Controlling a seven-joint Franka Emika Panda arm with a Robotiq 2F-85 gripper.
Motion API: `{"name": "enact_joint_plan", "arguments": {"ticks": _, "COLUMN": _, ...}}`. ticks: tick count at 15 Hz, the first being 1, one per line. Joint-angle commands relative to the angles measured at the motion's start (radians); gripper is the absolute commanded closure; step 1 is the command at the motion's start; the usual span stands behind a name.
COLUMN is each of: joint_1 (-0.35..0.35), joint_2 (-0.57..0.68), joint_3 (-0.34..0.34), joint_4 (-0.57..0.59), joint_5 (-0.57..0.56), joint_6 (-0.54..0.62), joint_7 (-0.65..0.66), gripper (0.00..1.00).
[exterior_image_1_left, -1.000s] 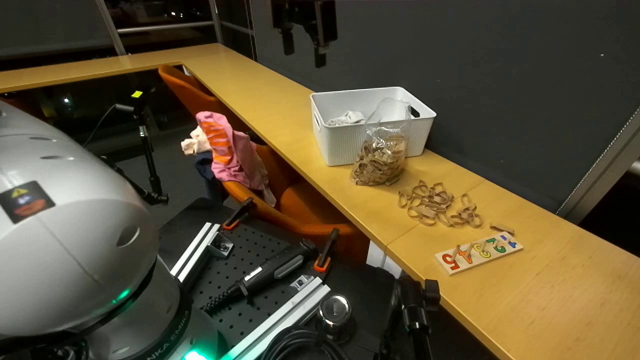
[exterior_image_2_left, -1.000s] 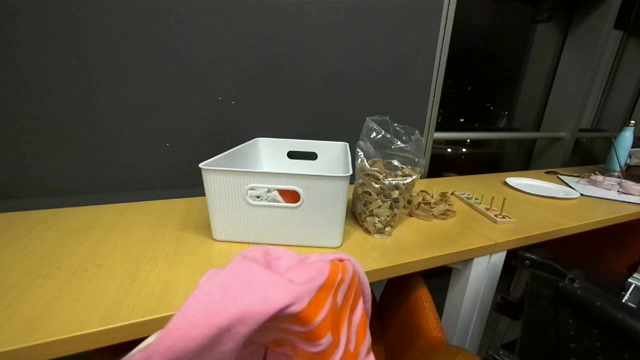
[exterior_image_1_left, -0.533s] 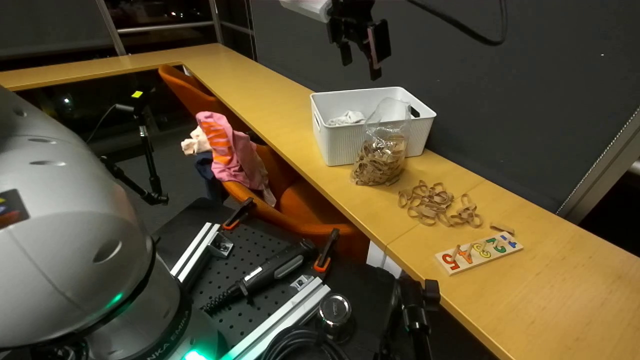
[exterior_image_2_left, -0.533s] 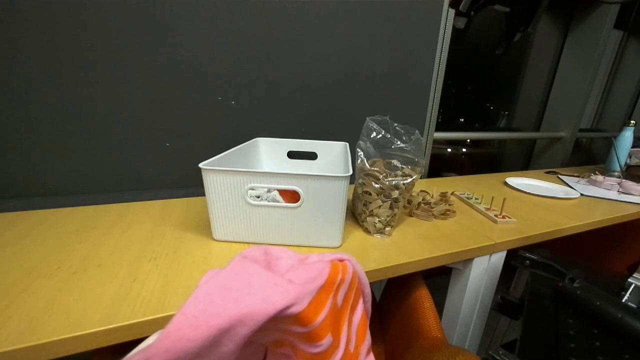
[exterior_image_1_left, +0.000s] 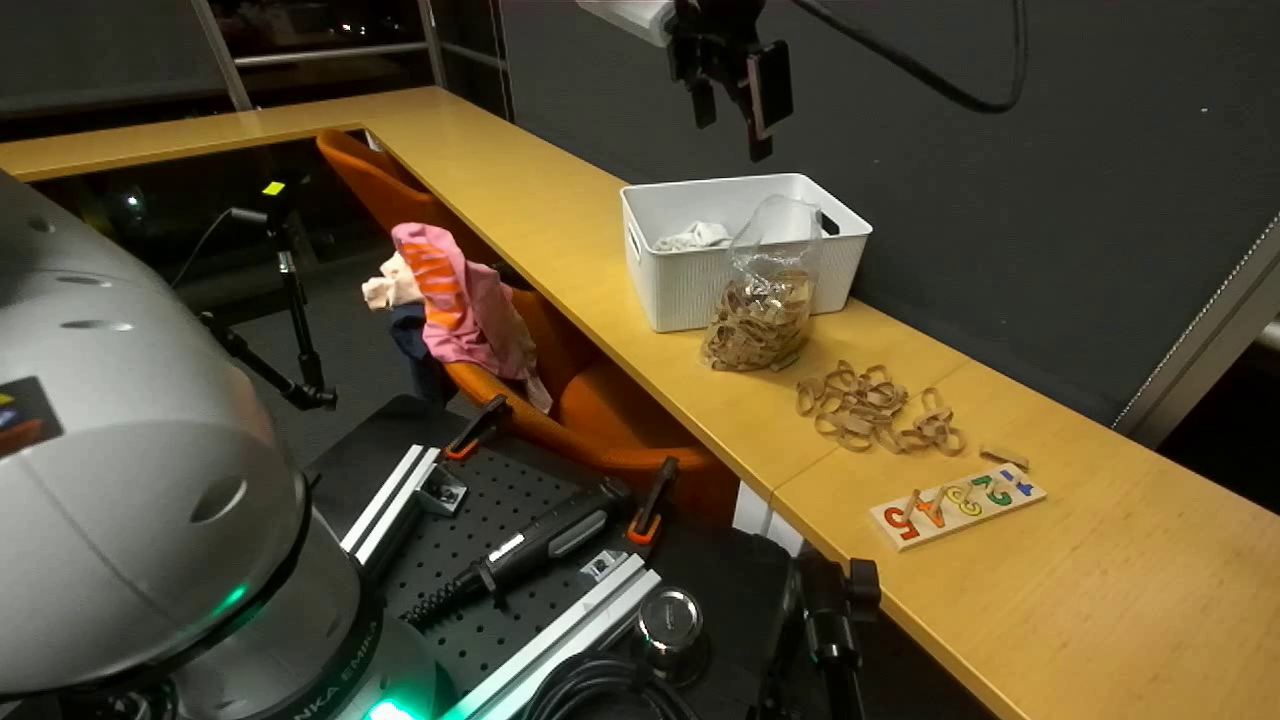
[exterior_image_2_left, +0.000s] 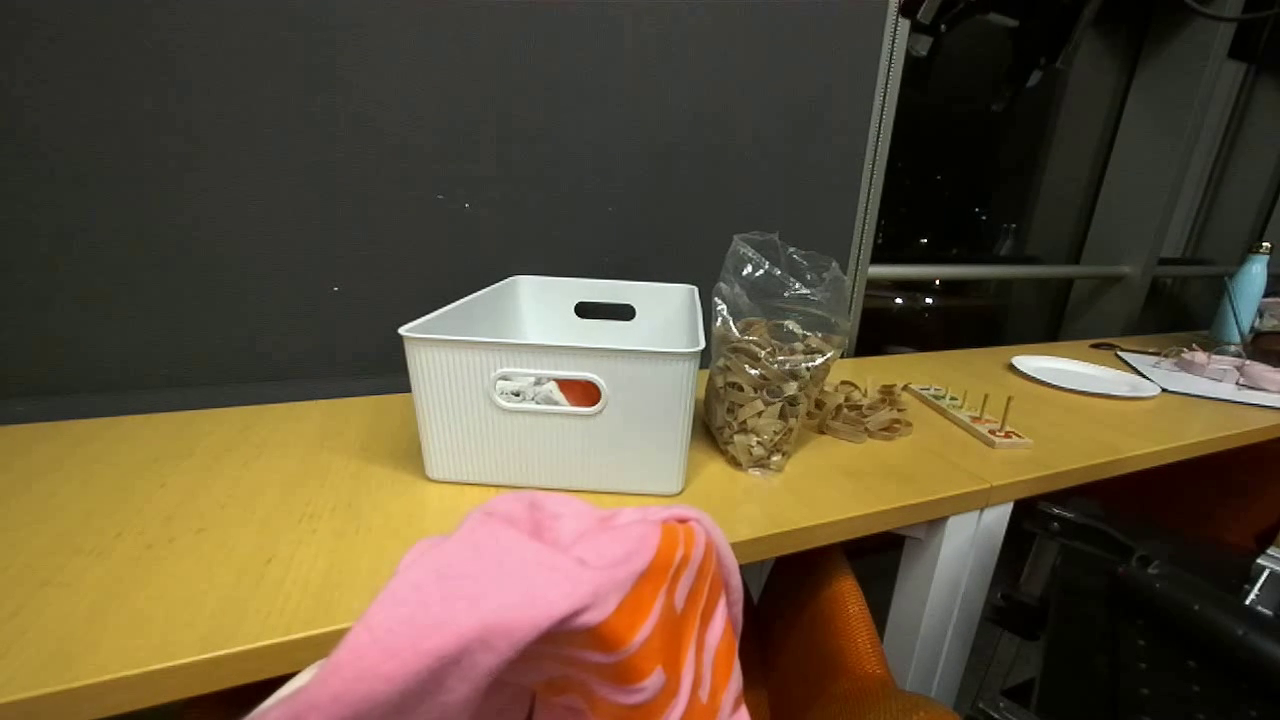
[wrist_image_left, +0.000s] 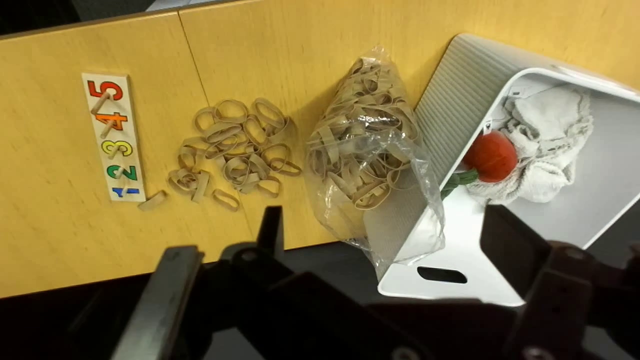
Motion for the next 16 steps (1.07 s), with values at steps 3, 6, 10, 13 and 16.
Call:
{"name": "enact_joint_plan", "arguments": {"ticks": 3, "joint_1": -0.025, "joint_2": 0.188, "joint_3": -0.002, "joint_4": 0.161, "joint_5": -0.035, "joint_6": 0.0, "joint_7": 0.17, "gripper": 0.0}}
{"name": "enact_joint_plan", "arguments": {"ticks": 6, "joint_1": -0.015, "joint_2": 0.337, "joint_3": -0.037, "joint_4": 0.294, "joint_5": -0.038, "joint_6": -0.025, "joint_7": 0.193, "gripper": 0.0}}
{"name": "enact_joint_plan", "arguments": {"ticks": 10, "joint_1": 0.011, "joint_2": 0.535, "joint_3": -0.091, "joint_4": 0.454, "joint_5": -0.045, "joint_6": -0.016, "joint_7": 0.297, "gripper": 0.0}}
{"name": "enact_joint_plan", "arguments": {"ticks": 13, "joint_1": 0.028, "joint_2": 0.659, "joint_3": -0.14, "joint_4": 0.546, "joint_5": -0.007, "joint_6": -0.056, "joint_7": 0.328, "gripper": 0.0}}
{"name": "enact_joint_plan", "arguments": {"ticks": 16, "joint_1": 0.043, "joint_2": 0.712, "joint_3": -0.19, "joint_4": 0.56, "joint_5": -0.009, "joint_6": -0.08, "joint_7": 0.39, "gripper": 0.0}}
